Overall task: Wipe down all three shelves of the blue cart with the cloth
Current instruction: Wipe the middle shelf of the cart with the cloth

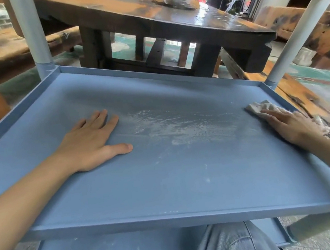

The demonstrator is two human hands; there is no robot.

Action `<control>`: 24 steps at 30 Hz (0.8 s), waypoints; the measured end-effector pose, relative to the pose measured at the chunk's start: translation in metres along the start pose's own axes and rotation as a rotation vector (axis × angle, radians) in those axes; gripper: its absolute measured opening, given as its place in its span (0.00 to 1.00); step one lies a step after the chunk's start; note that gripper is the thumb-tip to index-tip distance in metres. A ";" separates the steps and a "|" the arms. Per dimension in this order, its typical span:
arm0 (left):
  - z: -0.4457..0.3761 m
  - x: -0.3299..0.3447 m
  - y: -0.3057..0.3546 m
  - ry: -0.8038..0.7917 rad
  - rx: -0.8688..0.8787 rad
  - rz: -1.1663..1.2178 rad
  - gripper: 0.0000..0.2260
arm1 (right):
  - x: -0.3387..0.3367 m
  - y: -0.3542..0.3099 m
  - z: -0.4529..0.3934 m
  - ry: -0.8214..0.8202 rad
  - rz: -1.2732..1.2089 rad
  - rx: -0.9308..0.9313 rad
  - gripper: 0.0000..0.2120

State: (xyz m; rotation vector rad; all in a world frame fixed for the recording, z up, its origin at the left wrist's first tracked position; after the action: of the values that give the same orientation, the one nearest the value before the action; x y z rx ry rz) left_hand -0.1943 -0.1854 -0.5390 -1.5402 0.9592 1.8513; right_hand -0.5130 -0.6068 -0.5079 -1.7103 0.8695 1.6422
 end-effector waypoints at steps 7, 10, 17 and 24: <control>0.000 0.001 0.003 0.023 0.010 -0.048 0.44 | 0.010 -0.056 -0.006 -0.040 -0.145 0.548 0.36; -0.001 0.001 0.004 0.021 0.003 -0.046 0.44 | 0.011 -0.099 -0.003 -0.068 -0.188 0.583 0.37; -0.002 -0.005 0.000 0.037 0.049 0.026 0.40 | 0.020 -0.196 -0.003 -0.119 -0.324 0.208 0.38; 0.014 -0.091 -0.121 0.425 -0.331 -0.249 0.24 | -0.006 -0.165 0.004 0.102 -0.189 0.036 0.29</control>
State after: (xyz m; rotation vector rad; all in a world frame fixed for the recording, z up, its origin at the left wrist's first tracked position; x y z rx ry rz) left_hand -0.0904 -0.0988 -0.4704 -2.2057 0.6086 1.5926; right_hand -0.3835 -0.5042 -0.5050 -1.8058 0.7547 1.4180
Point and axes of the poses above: each hand's wrist, its own z-axis away from the middle knuckle, its own x-axis out of the palm, y = z × x, the point moved 6 cm from there along -z, towards the middle knuckle
